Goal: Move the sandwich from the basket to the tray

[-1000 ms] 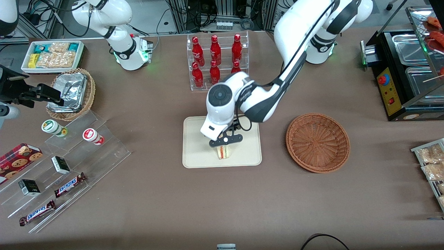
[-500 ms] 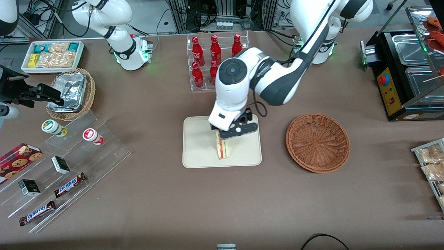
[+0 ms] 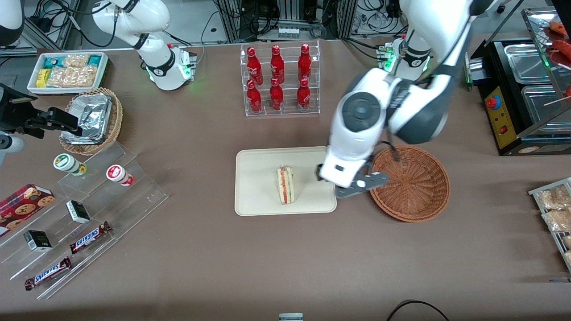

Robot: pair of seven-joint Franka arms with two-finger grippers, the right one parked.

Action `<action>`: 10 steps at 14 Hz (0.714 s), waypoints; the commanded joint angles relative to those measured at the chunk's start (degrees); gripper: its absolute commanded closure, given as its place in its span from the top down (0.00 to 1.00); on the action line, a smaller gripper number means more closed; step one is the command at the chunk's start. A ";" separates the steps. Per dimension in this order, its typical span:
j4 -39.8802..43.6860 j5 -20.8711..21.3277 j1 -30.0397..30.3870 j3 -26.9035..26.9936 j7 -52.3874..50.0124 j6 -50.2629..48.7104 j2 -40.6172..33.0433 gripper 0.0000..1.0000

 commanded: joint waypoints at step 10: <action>-17.14 -1.64 17.34 1.10 35.25 -5.78 -19.37 1.00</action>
